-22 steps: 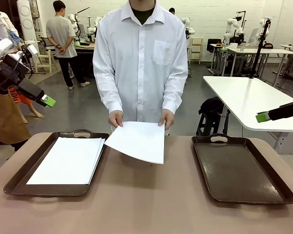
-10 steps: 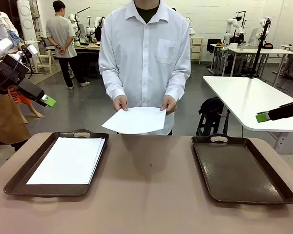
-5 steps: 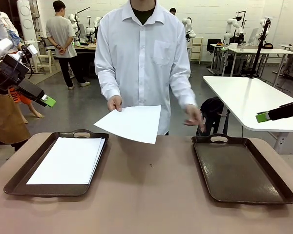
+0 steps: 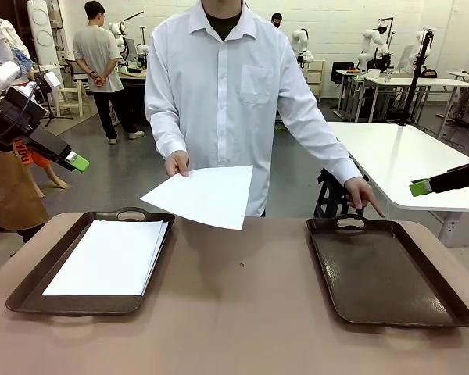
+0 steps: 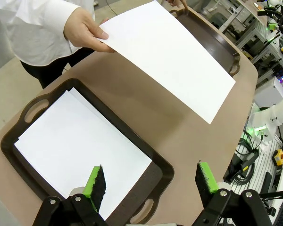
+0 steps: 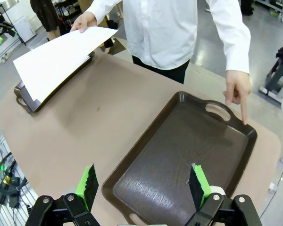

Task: Sort the A4 documents.
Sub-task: Receive the A4 Paper.

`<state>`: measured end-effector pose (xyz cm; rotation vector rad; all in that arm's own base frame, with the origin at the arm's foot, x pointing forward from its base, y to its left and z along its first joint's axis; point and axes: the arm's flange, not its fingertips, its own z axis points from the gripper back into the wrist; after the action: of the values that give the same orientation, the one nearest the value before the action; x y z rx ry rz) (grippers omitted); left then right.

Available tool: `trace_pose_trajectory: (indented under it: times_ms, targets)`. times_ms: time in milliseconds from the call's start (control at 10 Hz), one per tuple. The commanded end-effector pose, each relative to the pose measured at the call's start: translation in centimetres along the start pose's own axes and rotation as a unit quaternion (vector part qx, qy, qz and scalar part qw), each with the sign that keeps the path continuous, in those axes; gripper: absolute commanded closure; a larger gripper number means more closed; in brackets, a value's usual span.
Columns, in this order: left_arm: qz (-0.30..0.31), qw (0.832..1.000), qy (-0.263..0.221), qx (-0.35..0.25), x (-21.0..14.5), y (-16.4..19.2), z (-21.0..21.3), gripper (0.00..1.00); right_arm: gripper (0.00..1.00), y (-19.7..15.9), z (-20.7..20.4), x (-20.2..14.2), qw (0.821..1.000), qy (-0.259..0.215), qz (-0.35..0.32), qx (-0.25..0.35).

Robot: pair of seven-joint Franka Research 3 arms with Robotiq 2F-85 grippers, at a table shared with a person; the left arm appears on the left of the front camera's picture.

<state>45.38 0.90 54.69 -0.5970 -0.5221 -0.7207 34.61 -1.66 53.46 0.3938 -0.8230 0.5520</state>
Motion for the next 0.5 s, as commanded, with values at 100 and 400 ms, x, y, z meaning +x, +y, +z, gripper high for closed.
trace_pose_trajectory:
  times_ms: [100, 400]
  targets:
    - [-0.007, 1.000, 0.000, -0.001, -0.13, 0.08, 0.09, 0.01, 0.00, -0.17, -0.22, -0.10, 1.000, -0.003, -0.003, 0.008]
    - [-0.007, 1.000, 0.000, -0.001, -0.13, 0.08, 0.09, 0.01, 0.00, -0.17, -0.22, -0.10, 1.000, -0.003, -0.003, 0.008]
